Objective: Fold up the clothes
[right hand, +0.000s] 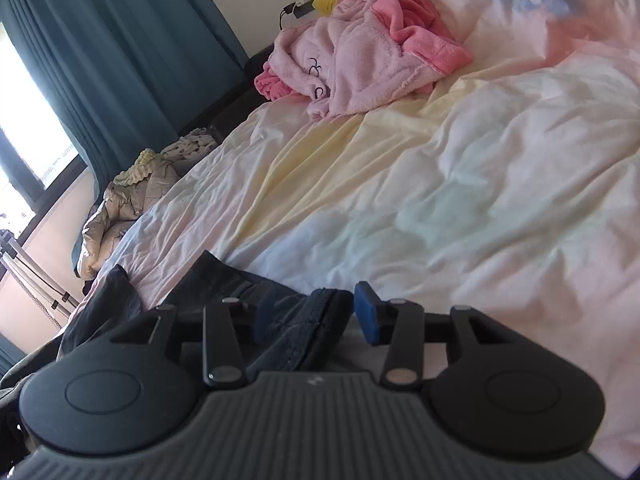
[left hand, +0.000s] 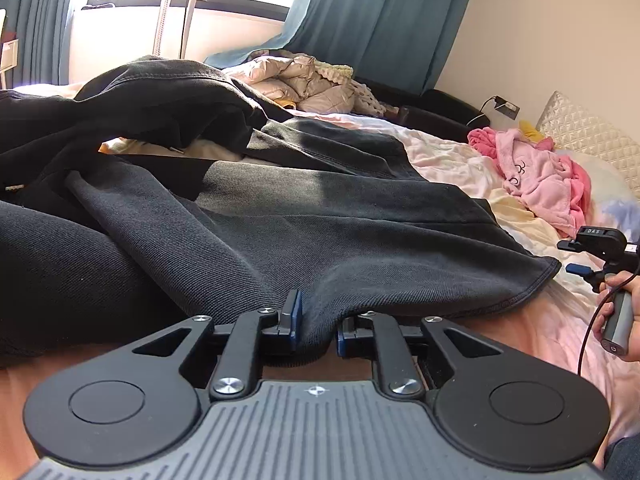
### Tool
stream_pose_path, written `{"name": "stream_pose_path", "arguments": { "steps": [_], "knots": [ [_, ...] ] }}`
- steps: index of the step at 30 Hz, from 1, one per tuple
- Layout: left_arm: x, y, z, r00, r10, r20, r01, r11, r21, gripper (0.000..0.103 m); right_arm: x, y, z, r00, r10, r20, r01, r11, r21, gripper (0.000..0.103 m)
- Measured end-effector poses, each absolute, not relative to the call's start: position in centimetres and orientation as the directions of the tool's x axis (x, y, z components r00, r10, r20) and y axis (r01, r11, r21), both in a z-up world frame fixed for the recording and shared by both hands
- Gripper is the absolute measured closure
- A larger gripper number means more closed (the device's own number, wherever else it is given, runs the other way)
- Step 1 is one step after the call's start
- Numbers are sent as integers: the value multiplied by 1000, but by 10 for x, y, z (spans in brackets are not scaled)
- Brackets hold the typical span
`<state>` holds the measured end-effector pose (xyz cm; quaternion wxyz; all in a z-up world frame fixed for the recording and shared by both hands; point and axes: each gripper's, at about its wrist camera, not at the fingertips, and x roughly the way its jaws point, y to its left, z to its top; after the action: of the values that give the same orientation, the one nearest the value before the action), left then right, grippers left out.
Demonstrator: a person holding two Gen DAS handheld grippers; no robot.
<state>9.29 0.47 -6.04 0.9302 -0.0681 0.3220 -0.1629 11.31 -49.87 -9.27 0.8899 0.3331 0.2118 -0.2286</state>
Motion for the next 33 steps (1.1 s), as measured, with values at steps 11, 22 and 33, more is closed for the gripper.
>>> {"name": "stream_pose_path", "arguments": {
  "steps": [11,22,33],
  "knots": [
    [29,74,3,809,-338,-481,155,912,-381,27,65,-442,-51,868,-81,-489,351,798,490,50],
    [-18,231,1,859,-207,-469,-255,622,-741,17,70,-437,-73,844,37,-535,366,690,625,45],
    [0,305,-81,817,-184,-547,-523,163,-836,18,74,-460,-115,814,84,-574,495,418,762,38]
  ]
}}
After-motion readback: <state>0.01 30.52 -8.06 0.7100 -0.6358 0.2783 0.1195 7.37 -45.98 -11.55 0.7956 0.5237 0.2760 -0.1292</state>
